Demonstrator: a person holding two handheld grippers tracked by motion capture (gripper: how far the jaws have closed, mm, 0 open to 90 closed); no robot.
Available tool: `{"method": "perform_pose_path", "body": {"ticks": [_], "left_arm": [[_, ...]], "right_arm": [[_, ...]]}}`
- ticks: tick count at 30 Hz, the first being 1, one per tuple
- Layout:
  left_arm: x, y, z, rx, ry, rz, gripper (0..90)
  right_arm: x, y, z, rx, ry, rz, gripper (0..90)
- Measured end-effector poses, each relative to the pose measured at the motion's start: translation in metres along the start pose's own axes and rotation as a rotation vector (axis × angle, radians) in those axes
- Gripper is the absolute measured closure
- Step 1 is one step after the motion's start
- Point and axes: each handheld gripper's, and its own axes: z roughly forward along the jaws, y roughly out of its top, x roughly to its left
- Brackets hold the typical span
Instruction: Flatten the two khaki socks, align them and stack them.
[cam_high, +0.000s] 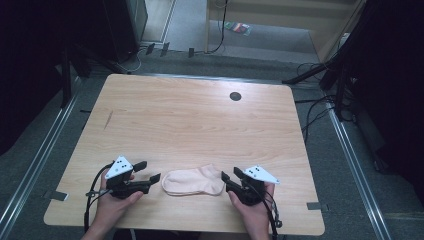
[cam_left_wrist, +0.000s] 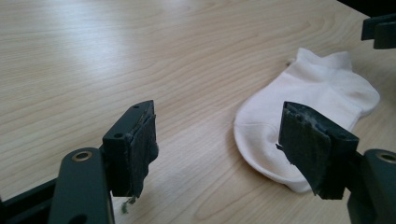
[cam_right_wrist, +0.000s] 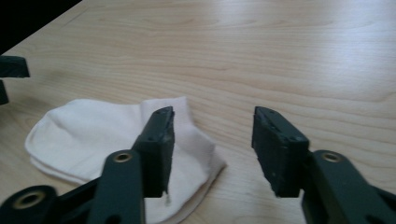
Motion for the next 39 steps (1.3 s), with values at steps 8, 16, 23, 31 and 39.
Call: {"method": "perform_pose_path", "body": {"ticks": [8,16,23,31,39], "left_arm": [[0.016,0.0,-0.011,-0.021,0.069,-0.048,15.2],[0.035,-0.003,-0.027,-0.048,0.087,-0.081,11.9],[0.052,-0.008,-0.042,-0.059,0.129,-0.108,9.2],[0.067,-0.02,-0.058,-0.044,0.167,-0.12,8.4],[0.076,-0.032,-0.071,-0.029,0.21,-0.097,7.0]], "right_arm": [[-0.018,0.004,-0.008,-0.007,-0.034,-0.019,19.3],[-0.034,0.006,-0.022,-0.036,-0.038,-0.004,13.0],[-0.055,0.0,-0.035,-0.031,-0.07,0.018,12.9],[-0.079,-0.008,-0.05,-0.035,-0.119,0.034,12.9],[-0.102,-0.017,-0.067,-0.055,-0.158,0.05,12.9]]}}
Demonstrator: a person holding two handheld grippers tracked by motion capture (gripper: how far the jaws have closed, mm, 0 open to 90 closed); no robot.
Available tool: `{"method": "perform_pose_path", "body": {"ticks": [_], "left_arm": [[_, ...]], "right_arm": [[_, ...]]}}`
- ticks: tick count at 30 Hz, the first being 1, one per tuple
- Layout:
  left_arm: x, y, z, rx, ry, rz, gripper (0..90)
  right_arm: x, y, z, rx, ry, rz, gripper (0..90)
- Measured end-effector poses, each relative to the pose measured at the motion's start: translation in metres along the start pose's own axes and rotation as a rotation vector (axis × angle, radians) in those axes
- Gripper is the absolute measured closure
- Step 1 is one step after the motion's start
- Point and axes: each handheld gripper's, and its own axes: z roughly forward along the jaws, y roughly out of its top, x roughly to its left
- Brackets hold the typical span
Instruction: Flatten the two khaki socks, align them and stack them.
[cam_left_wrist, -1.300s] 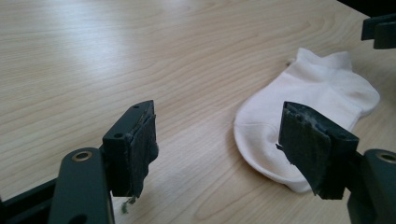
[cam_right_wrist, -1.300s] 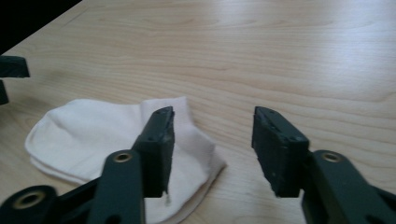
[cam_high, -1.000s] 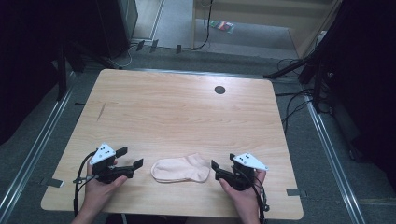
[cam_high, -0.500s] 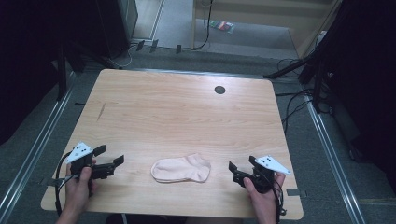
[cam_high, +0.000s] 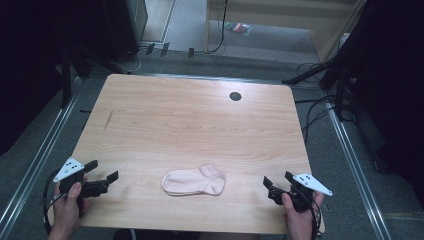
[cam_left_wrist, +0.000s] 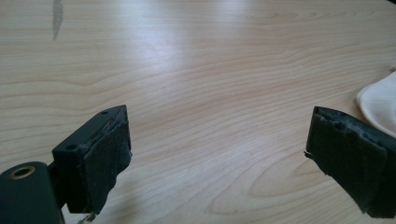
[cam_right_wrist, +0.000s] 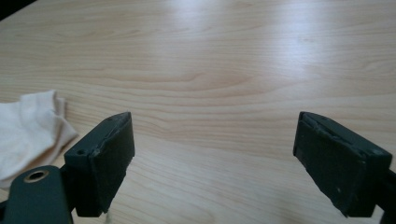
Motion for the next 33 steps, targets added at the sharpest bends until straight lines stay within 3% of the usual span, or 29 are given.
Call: {"method": "perform_pose_path", "body": {"ticks": [7,11,19,21,26,33], "left_arm": [[0.012,-0.006,-0.01,-0.006,0.049,-0.019,6.9],[0.02,-0.008,-0.016,-0.009,0.093,-0.01,6.9],[0.031,-0.011,-0.025,-0.023,0.137,-0.014,6.9],[0.035,-0.013,-0.029,-0.022,0.167,-0.013,7.0],[0.039,-0.014,-0.027,-0.025,0.154,-0.045,7.0],[0.039,-0.013,-0.023,-0.017,0.143,-0.051,7.0]], "right_arm": [[-0.022,-0.008,-0.008,0.012,-0.041,0.022,13.0],[-0.037,-0.013,-0.018,0.002,-0.07,0.038,13.0],[-0.058,-0.02,-0.029,-0.01,-0.105,0.055,13.1],[-0.064,-0.022,-0.032,-0.009,-0.111,0.069,13.3],[-0.07,-0.023,-0.034,-0.019,-0.098,0.107,13.6],[-0.07,-0.022,-0.031,-0.005,-0.102,0.109,13.6]]}}
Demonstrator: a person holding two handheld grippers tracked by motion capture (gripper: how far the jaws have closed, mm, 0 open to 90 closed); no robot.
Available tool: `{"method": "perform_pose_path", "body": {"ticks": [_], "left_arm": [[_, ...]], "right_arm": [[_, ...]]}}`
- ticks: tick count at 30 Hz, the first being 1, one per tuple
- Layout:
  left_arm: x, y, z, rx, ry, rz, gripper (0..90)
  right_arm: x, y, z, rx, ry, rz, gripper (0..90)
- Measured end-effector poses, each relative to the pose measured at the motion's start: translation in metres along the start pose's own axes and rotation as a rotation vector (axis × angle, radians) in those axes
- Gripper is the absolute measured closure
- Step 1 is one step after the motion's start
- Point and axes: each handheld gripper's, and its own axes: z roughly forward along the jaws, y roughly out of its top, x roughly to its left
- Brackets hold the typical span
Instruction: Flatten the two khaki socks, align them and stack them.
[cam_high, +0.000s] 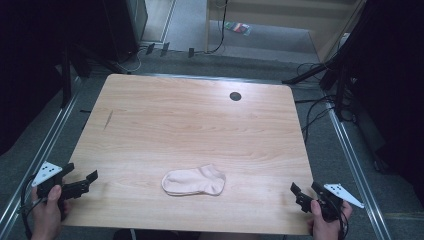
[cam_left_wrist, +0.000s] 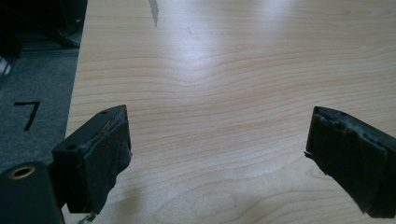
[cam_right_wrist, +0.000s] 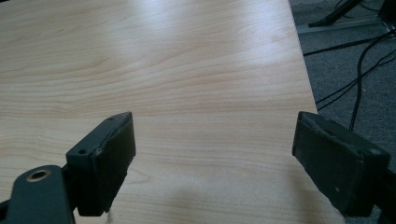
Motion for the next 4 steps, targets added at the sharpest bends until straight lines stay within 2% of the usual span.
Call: {"method": "perform_pose_path", "body": {"ticks": [4], "left_arm": [[0.0018,0.0009,0.0016,0.012,-0.005,-0.017,7.0]], "right_arm": [[-0.0007,0.0002,0.0005,0.005,-0.002,0.007,13.7]]}}
